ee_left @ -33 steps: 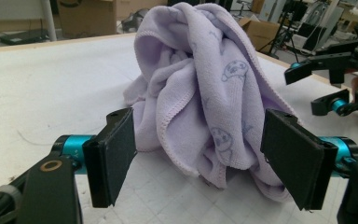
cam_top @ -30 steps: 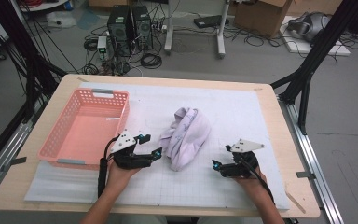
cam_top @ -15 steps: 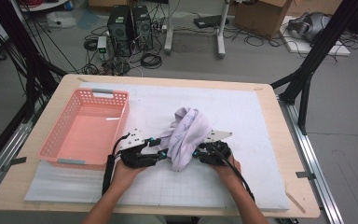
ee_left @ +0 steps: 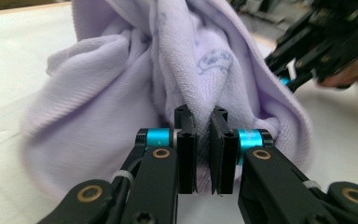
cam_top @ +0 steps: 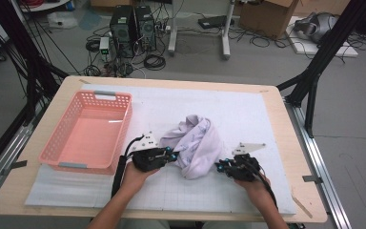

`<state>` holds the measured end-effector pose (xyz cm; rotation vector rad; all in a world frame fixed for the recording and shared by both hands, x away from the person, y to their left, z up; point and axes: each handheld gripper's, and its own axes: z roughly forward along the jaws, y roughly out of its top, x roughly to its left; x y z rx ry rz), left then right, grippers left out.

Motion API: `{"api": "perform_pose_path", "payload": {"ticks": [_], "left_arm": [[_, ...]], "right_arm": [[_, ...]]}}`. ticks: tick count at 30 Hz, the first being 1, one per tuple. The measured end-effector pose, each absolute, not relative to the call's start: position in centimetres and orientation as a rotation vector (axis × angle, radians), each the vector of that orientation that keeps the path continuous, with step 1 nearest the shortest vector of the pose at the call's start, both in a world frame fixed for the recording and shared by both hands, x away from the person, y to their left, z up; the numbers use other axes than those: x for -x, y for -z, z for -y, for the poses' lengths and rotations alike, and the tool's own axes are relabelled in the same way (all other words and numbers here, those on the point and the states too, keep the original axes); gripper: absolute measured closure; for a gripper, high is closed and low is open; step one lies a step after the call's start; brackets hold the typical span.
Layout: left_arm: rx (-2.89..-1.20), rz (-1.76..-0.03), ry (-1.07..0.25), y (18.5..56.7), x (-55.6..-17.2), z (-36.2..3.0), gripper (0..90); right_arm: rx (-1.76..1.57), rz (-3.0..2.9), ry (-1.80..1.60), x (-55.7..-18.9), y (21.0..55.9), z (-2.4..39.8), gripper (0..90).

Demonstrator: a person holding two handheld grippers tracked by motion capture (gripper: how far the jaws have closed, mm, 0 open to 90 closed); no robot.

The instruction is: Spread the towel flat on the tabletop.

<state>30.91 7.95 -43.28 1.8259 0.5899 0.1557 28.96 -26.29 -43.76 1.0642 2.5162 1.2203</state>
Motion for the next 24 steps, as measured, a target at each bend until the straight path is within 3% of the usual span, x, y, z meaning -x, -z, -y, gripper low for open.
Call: {"api": "perform_pose_path", "payload": {"ticks": [5, 6, 8, 11, 16, 21, 24], "left_arm": [[-1.864, -0.554, -0.117, 43.9, -29.6, -7.2, 84.1], [-1.883, -0.547, -0.124, 44.0, -29.4, -7.0, 84.1], [-1.901, -0.536, -0.13, 44.2, -29.2, -6.8, 84.2], [-1.905, -0.535, -0.13, 44.2, -29.1, -6.7, 84.0], [-1.926, -0.519, -0.131, 44.4, -28.9, -6.4, 83.7], [-1.93, -0.516, -0.119, 44.6, -28.7, -6.4, 83.7], [-1.94, -0.501, -0.118, 44.7, -28.5, -6.4, 83.8]], "right_arm": [[-1.074, -2.55, -1.207, -26.3, 43.7, 28.1, 79.1], [-1.074, -2.559, -1.195, -26.0, 43.7, 28.3, 75.8], [-1.084, -2.507, -1.194, -25.4, 43.4, 28.8, 58.3], [-1.144, -2.357, -1.289, -25.5, 42.2, 29.6, 44.4], [-1.137, -2.205, -1.364, -28.1, 39.4, 27.4, 36.4], [-1.1, -2.26, -1.193, -31.6, 38.6, 22.8, 42.1], [-1.119, -2.299, -1.079, -32.9, 39.4, 22.9, 63.0]]}}
